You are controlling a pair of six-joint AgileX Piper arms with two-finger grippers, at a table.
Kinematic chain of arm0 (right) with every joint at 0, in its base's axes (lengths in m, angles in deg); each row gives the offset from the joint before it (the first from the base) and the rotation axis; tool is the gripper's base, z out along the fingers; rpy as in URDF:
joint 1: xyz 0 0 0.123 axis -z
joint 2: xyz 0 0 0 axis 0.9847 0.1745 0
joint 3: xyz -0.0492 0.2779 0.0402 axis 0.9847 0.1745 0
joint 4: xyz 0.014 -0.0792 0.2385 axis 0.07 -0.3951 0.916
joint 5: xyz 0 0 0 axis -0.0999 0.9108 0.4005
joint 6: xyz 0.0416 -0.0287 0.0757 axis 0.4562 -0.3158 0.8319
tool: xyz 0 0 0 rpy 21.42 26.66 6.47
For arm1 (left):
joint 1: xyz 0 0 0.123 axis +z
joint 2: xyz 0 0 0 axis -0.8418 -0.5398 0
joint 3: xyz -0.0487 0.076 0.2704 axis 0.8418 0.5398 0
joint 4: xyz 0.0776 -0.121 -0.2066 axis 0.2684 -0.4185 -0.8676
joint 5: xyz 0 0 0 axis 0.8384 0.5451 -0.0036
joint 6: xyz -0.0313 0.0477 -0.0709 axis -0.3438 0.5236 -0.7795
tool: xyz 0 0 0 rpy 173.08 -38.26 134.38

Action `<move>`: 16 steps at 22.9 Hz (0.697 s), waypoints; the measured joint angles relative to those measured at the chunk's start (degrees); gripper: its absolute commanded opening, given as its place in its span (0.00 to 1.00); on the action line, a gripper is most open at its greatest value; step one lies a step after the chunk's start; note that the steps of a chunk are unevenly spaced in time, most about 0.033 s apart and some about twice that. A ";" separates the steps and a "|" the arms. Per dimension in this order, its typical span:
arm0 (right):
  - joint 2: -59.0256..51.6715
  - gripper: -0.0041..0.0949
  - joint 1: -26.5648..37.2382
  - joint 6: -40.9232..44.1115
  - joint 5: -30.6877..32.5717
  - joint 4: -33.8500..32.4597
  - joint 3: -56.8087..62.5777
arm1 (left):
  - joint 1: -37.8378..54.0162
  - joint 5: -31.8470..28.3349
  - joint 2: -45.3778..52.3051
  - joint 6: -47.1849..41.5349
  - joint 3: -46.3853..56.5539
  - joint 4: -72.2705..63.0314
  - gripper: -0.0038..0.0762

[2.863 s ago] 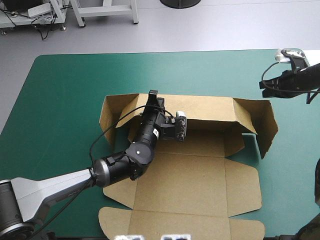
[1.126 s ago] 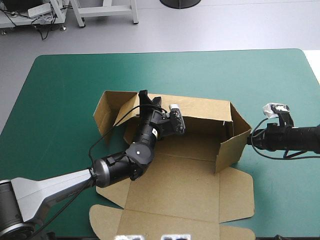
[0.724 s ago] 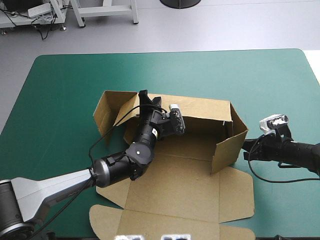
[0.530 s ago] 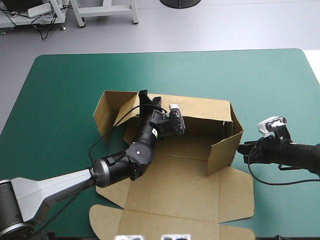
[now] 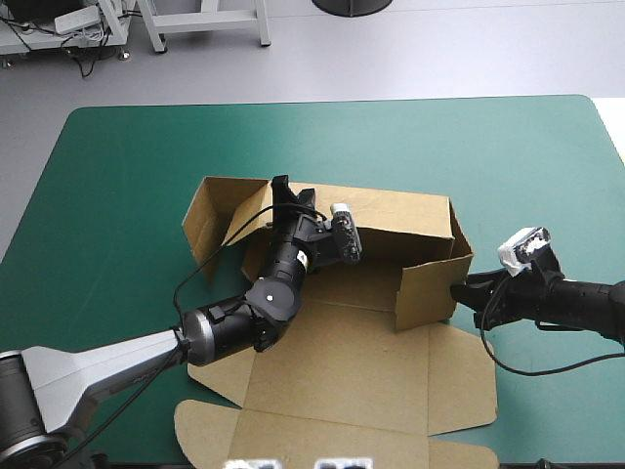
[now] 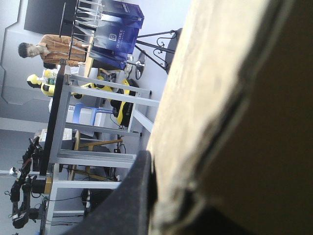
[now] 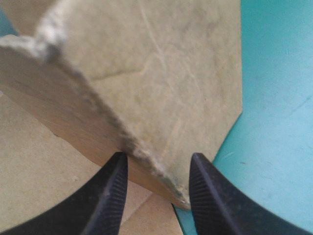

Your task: Fold the box

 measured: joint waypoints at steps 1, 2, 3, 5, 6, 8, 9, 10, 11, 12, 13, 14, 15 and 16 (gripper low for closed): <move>-0.07 0.43 0.00 -0.69 0.90 0.80 0.00 | 0.00 0.00 0.00 0.00 0.00 0.00 0.04; -0.07 0.43 0.00 -0.98 1.49 1.29 0.00 | 0.00 -0.06 0.00 0.00 0.00 0.00 0.04; -0.07 0.43 0.00 -1.31 2.42 1.81 0.00 | 0.00 -0.06 0.00 0.00 0.00 0.06 0.04; -0.07 0.43 0.00 -1.54 3.32 3.32 0.00 | 0.05 -0.11 0.00 0.00 0.00 0.10 0.04; -0.07 0.43 -0.06 -1.66 3.38 3.92 0.00 | 0.05 -0.16 0.00 0.00 -0.05 0.10 0.04; -0.09 0.43 -1.15 -1.67 2.78 4.37 0.00 | 0.05 -0.22 0.00 0.00 -0.27 0.02 0.04; -0.09 0.43 -2.42 -1.71 2.05 4.60 0.00 | 0.05 -0.22 -0.05 0.00 -0.57 -0.16 0.04; -0.09 0.43 -5.90 -1.78 -0.82 4.90 0.00 | 0.11 -0.22 -0.05 -0.19 -0.87 -0.49 0.04; -0.14 0.43 -8.18 -1.90 -3.35 4.95 0.00 | 0.11 -0.27 -0.11 -0.20 -1.13 -0.77 0.04; -0.14 0.43 -12.12 -1.90 -8.64 5.13 0.00 | 0.11 -0.32 -0.17 -0.24 -1.38 -1.05 0.04; -0.16 0.43 -13.99 -1.61 -11.61 5.41 0.00 | 0.11 -0.32 -0.23 -0.24 -1.41 -1.12 0.04; -0.16 0.43 -15.58 -1.41 -14.58 5.89 0.00 | 0.16 -0.12 -0.23 -0.24 -1.45 -1.23 0.04; -0.16 0.43 -16.91 -1.28 -17.25 6.64 0.00 | 0.21 0.11 -0.23 -0.24 -1.45 -1.30 0.04; -0.16 0.43 -18.58 -1.41 -21.36 8.57 0.02 | 0.21 0.46 -0.27 -0.24 -1.52 -1.44 0.04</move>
